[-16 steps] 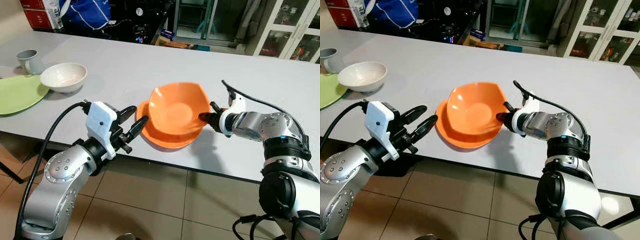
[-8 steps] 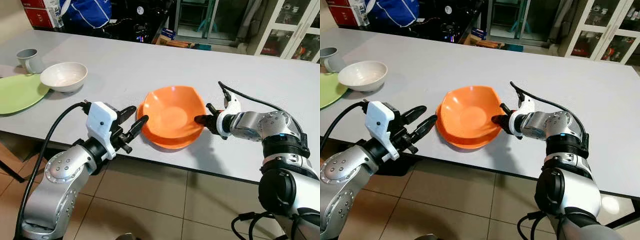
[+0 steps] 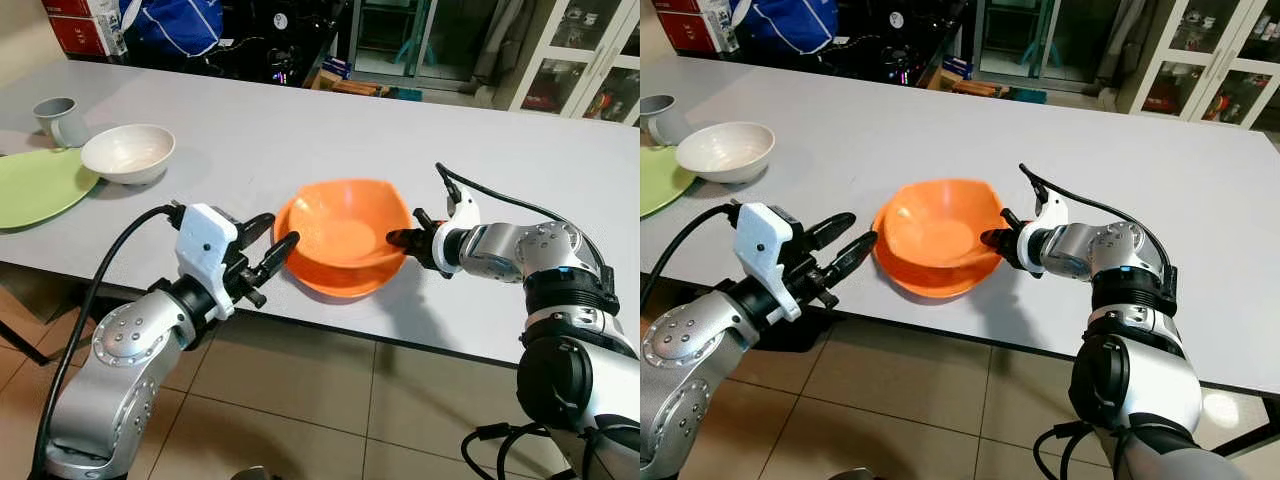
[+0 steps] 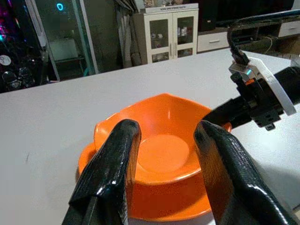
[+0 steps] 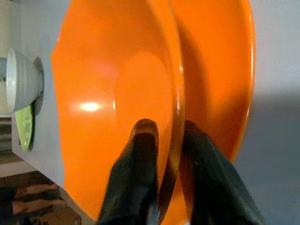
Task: Setting the table
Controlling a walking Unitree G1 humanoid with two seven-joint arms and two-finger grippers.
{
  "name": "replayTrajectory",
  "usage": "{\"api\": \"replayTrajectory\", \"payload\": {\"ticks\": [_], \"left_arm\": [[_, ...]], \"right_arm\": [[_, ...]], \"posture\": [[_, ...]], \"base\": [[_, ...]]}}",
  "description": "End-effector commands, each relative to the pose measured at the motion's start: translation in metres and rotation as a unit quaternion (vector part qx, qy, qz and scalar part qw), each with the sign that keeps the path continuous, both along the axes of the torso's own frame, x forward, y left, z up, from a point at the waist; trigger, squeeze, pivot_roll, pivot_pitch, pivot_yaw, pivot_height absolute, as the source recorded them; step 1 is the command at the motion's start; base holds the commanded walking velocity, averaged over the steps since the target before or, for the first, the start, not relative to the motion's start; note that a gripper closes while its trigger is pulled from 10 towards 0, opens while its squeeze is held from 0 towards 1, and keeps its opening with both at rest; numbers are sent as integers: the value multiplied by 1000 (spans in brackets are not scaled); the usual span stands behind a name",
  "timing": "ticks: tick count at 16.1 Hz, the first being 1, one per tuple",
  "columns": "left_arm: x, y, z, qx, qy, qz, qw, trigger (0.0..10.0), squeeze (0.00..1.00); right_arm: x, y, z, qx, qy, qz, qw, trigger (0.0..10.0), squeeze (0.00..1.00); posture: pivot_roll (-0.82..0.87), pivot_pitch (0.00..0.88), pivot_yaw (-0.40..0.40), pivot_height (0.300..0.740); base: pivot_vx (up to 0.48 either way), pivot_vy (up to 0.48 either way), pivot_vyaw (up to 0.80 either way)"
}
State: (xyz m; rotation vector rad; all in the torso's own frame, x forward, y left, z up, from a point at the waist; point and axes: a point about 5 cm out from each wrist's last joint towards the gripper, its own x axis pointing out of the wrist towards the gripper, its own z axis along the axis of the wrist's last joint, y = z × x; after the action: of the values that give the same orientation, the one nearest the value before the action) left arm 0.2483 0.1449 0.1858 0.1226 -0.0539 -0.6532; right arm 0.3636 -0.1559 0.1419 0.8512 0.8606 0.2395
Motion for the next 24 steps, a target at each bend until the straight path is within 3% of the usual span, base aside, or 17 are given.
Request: {"api": "replayTrajectory", "payload": {"ticks": [1,5,6,7,14,15,16,24], "left_arm": [[-2,-2,4,3,-6,-3,1000,10000,0],[-4,-3,3,2,-3,-1,1000,10000,0],[-4,-3,2,2,-2,-1,1000,10000,0],[-5,-3,1,3,2,2,1000,10000,0],[-6,-4,-1,4,8,4,1000,10000,0],[-5,-4,-1,4,9,4,1000,10000,0],[-5,-4,-1,5,9,4,1000,10000,0],[-6,-5,-2,6,12,3,1000,10000,0]], "right_arm": [[5,2,12,8,-17,-4,1000,10000,1000],[7,3,15,9,-29,-3,1000,10000,1000],[7,3,16,3,-32,0,999,10000,698],[7,0,15,-9,-38,-5,999,10000,0],[2,-5,17,42,-55,12,998,10000,0],[2,-5,15,44,-56,9,997,10000,863],[2,-5,12,47,-54,6,997,10000,1000],[-4,-11,1,34,-42,5,999,10000,1000]], "posture": [[65,46,-23,740],[64,53,-25,740],[65,55,-26,740],[65,57,-26,740],[60,61,-25,740],[62,60,-27,740],[62,60,-27,740],[62,57,-23,740]], "base": [[0,0,0],[0,0,0],[0,0,0],[0,0,0],[0,0,0],[0,0,0],[0,0,0],[0,0,0]]}}
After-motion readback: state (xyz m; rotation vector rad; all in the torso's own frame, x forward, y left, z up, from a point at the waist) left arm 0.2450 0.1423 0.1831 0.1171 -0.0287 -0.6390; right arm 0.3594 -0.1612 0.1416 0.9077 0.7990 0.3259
